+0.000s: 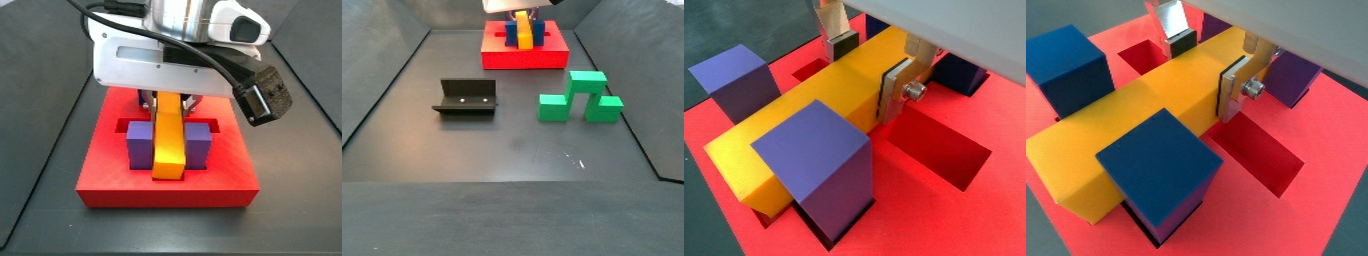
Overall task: Pick up the yellow object. Move up. Move to above the board. Insert the yellow object.
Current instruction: Insert the yellow object.
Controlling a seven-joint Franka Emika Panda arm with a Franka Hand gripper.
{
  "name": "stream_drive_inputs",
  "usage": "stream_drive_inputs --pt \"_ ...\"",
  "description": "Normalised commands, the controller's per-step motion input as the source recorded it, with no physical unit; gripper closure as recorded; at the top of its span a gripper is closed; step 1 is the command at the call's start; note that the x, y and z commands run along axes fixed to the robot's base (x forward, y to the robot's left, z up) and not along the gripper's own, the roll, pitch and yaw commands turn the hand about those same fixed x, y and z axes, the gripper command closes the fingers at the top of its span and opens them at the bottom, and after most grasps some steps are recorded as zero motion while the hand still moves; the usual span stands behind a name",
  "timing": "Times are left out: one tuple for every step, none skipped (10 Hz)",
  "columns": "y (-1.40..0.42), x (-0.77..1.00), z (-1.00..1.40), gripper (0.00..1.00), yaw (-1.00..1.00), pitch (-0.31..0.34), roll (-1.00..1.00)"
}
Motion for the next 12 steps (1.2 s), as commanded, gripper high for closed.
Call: stream_drive_inputs --pt "0.00 0.00 -0.14 1.00 0.00 0.000 0.00" --pt "0.00 0.00 -0.12 1.00 0.00 -0.006 -0.02" --pt "0.00 0.00 -0.02 1.00 0.00 0.000 0.00" --pt "0.00 -0.15 -0.26 1.00 -0.01 -0.091 -0.08" --pt "0.02 -0.39 -0.33 1.00 -0.06 -0.131 -0.08" --pt "0.00 -0.29 -0.28 1.00 -0.03 -0.090 -0.05" --pt "0.00 -0.01 -0.21 1.00 0.00 -0.027 -0.01" --pt "-0.02 0.04 -0.31 1.00 0.00 -0.014 0.00" --pt "-0.09 0.18 -0.39 1.00 0.00 -0.040 0.00" --pt "-0.12 0.20 -0.45 1.00 0.00 -0.053 0.00" --pt "-0.10 0.14 -0.49 1.00 0.00 -0.053 0.00" --pt "-0.10 0.13 -0.46 1.00 0.00 -0.041 0.00"
